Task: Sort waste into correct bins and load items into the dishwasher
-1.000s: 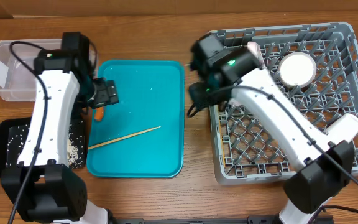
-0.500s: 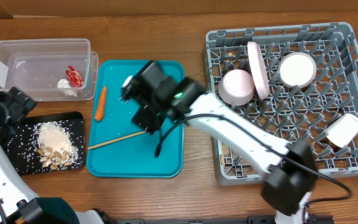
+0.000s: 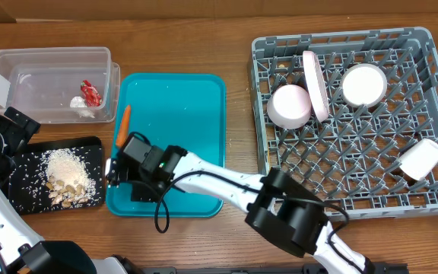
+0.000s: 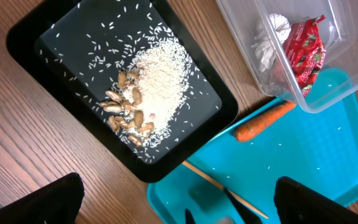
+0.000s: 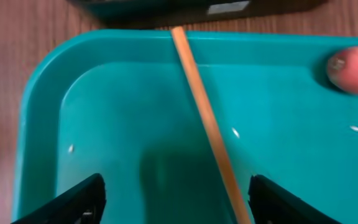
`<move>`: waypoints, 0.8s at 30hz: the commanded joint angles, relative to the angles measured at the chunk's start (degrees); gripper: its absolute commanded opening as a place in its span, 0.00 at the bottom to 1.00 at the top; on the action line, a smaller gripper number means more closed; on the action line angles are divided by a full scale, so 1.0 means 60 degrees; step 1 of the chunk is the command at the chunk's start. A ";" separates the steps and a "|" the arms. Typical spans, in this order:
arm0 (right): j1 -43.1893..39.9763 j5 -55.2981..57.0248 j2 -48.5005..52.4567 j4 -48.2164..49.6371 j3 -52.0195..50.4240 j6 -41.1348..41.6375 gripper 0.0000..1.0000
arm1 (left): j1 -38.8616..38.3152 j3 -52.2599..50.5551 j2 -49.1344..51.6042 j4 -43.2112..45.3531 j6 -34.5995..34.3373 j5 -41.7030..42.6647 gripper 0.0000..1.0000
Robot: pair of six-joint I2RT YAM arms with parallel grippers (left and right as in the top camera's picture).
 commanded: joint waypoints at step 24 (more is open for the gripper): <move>-0.0251 0.2867 -0.0692 -0.1494 0.0412 0.0823 0.04 | -0.0091 0.0142 -0.0015 -0.0015 -0.0055 0.0146 1.00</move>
